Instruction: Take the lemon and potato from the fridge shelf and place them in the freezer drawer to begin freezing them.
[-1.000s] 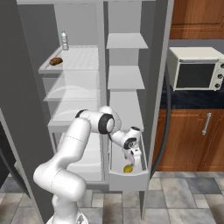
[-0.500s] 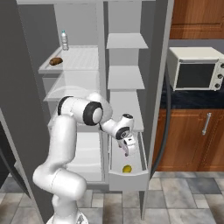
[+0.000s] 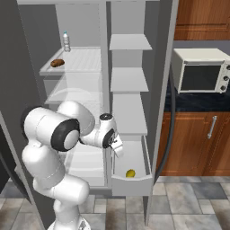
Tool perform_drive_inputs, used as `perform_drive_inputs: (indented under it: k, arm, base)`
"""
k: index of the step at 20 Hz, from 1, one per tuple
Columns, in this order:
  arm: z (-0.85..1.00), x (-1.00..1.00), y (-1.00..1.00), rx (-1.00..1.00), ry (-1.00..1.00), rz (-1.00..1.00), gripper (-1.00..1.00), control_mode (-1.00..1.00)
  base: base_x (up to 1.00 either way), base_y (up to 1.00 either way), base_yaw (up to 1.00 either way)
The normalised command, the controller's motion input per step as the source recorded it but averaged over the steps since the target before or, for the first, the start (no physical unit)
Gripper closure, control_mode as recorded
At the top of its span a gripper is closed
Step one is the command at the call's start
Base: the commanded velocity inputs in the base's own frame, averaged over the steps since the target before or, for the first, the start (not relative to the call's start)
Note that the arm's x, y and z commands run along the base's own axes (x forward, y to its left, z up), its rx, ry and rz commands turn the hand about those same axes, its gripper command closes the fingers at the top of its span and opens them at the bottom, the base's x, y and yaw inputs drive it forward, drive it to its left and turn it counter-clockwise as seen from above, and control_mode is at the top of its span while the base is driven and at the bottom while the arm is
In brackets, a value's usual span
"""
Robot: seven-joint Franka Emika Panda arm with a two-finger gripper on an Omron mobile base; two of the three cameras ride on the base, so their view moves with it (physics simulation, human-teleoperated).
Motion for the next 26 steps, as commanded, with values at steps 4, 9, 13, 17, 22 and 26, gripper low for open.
perform_drive_inputs:
  k: [4,9,13,17,22,26]
  arm:
    - [1.00,-0.82,0.59,-0.16,-0.07,0.16,-1.00,-1.00]
    - [1.00,-0.81,0.62,-0.13,0.00,0.21,-1.00,-1.00]
    - [1.00,-0.52,0.68,-0.05,0.01,0.28,-1.00,-1.00]
    - [1.00,-0.28,0.92,0.00,0.02,0.40,-1.00,-1.00]
    - [0.56,-0.20,0.73,0.00,0.02,0.54,-1.00,-1.00]
    - [0.03,-0.29,0.03,0.02,-0.04,0.26,-1.00,-1.00]
  base:
    - [0.00,0.00,0.00]
    - [0.00,0.00,0.00]
    - [0.00,0.00,0.00]
    - [0.00,0.00,0.00]
    - [0.00,0.00,0.00]
    - [0.00,0.00,0.00]
